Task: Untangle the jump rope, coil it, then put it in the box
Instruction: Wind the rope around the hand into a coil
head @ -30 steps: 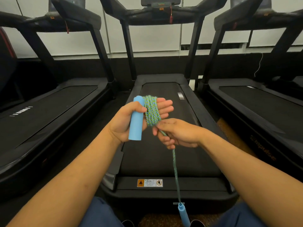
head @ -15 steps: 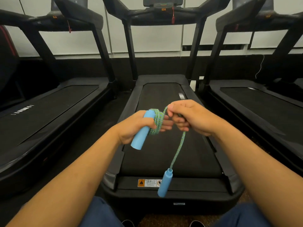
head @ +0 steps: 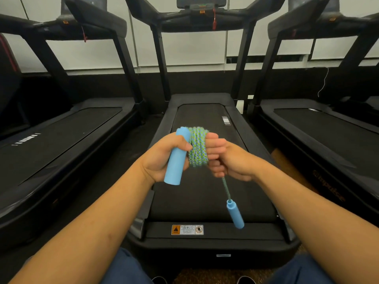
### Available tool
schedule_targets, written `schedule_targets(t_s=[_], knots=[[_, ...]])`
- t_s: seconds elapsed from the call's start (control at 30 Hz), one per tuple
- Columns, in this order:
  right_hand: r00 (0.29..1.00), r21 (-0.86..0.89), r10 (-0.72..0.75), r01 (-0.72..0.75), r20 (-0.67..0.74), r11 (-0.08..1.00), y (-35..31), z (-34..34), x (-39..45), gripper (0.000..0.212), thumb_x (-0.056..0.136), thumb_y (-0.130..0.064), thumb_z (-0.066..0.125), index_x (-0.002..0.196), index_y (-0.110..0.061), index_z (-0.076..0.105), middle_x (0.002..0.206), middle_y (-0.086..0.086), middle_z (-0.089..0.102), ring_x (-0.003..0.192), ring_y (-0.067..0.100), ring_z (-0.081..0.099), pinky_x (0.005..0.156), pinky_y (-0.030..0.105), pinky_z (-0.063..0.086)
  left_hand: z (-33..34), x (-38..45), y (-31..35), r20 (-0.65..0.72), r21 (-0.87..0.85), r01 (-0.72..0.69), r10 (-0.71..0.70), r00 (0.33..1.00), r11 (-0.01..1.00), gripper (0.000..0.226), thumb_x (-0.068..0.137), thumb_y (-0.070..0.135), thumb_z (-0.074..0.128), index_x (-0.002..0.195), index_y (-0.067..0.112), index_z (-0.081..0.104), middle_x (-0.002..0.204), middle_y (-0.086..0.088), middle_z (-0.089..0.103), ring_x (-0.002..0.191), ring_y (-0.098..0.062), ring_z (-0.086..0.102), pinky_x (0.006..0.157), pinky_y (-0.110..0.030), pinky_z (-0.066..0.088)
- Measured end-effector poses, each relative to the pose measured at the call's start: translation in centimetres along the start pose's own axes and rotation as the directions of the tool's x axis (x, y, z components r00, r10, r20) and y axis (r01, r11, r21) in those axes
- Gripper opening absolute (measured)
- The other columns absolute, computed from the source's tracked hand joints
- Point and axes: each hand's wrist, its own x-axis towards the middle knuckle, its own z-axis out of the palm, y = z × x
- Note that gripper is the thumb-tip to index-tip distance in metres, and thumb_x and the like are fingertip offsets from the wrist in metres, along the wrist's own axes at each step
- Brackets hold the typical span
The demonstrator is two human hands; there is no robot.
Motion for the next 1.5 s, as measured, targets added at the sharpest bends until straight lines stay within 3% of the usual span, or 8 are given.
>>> schedule_targets(t_s=[0.13,0.27,0.5,0.63,0.73,1.13,1.33,1.5], knots=[[0.988,-0.031,0.111,-0.109,0.107,0.994,0.0,0.5,-0.4,0.031,0.109,-0.029,0.038,0.089,-0.013,0.055,0.062,0.001,0.034,0.051,0.012,0.025,0.049,0.024,0.029,-0.3,0.1,0.8,0.080,-0.217,-0.130,0.151,0.985,0.967,0.070,0.070,0.006,0.066,0.137,-0.008,0.052,0.145,-0.029,0.051,0.134,-0.039,0.053,0.111,-0.045,0.045],[0.969,-0.149,0.175,-0.150,0.173,0.977,-0.7,1.0,-1.2,0.031,0.109,-0.030,0.040,0.093,-0.011,0.057,0.063,0.002,0.035,0.052,0.013,0.027,0.050,0.026,0.031,-1.4,0.5,1.0,-0.128,-0.171,-0.238,0.218,0.967,0.956,0.062,0.079,0.003,0.044,0.140,-0.009,0.044,0.142,-0.027,0.056,0.132,-0.039,0.055,0.113,-0.046,0.043],[0.976,-0.216,0.100,-0.057,0.192,0.975,-3.1,0.6,-2.1,0.028,0.107,-0.026,0.045,0.090,-0.011,0.060,0.060,0.003,0.037,0.048,0.013,0.029,0.046,0.027,0.031,-2.2,0.7,0.0,-0.239,0.197,-0.126,0.172,0.956,0.972,0.055,0.075,0.001,0.051,0.130,-0.005,0.055,0.128,-0.019,0.068,0.122,-0.031,0.065,0.109,-0.045,0.046],[0.995,-0.199,0.016,0.004,0.103,0.980,-3.9,-0.4,-2.0,0.030,0.106,-0.026,0.047,0.083,-0.013,0.061,0.058,0.002,0.038,0.046,0.013,0.030,0.045,0.027,0.031,-0.5,0.3,-0.5,-0.147,0.447,0.000,0.073,0.986,0.894,0.035,0.074,0.003,0.053,0.105,0.007,0.070,0.093,0.002,0.077,0.087,-0.009,0.071,0.080,-0.026,0.053],[0.997,-0.235,-0.076,0.078,0.017,0.969,-4.0,-1.0,-1.8,0.032,0.105,-0.025,0.050,0.079,-0.011,0.061,0.055,0.002,0.038,0.046,0.015,0.031,0.045,0.025,0.034,0.4,0.4,-0.8,-0.018,0.472,0.009,-0.001,1.000,0.882,0.043,0.079,-0.004,0.049,0.120,-0.006,0.063,0.114,-0.021,0.073,0.108,-0.033,0.071,0.100,-0.040,0.054],[0.962,0.227,-0.267,0.275,-0.065,0.934,-1.3,0.5,-0.2,0.039,0.096,-0.038,0.056,0.062,-0.018,0.060,0.053,0.004,0.056,0.042,0.017,0.054,0.048,0.026,0.047,1.4,0.3,-0.8,0.305,-0.133,0.087,-0.043,0.951,0.987,0.043,0.068,0.018,0.074,0.105,-0.004,0.069,0.088,-0.016,0.074,0.079,-0.027,0.071,0.086,-0.038,0.056],[0.984,0.449,-0.140,0.173,-0.106,0.877,-1.2,3.6,0.3,0.041,0.108,-0.034,0.038,0.083,-0.008,0.055,0.063,-0.001,0.059,0.048,0.007,0.056,0.047,0.020,0.047,1.6,0.4,-0.5,0.222,-0.319,-0.023,0.098,0.970,0.947,0.033,0.067,0.019,0.074,0.095,0.000,0.073,0.075,-0.007,0.072,0.066,-0.017,0.069,0.078,-0.031,0.057],[0.988,0.388,-0.005,0.066,-0.155,0.919,-0.4,4.1,0.3,0.024,0.105,-0.025,0.045,0.109,-0.009,0.063,0.083,0.007,0.060,0.059,0.017,0.055,0.049,0.030,0.048,1.2,0.5,0.0,0.051,-0.347,-0.204,0.236,0.970,0.915,0.039,0.074,0.014,0.064,0.109,-0.001,0.069,0.103,-0.011,0.072,0.095,-0.023,0.071,0.093,-0.036,0.055]])
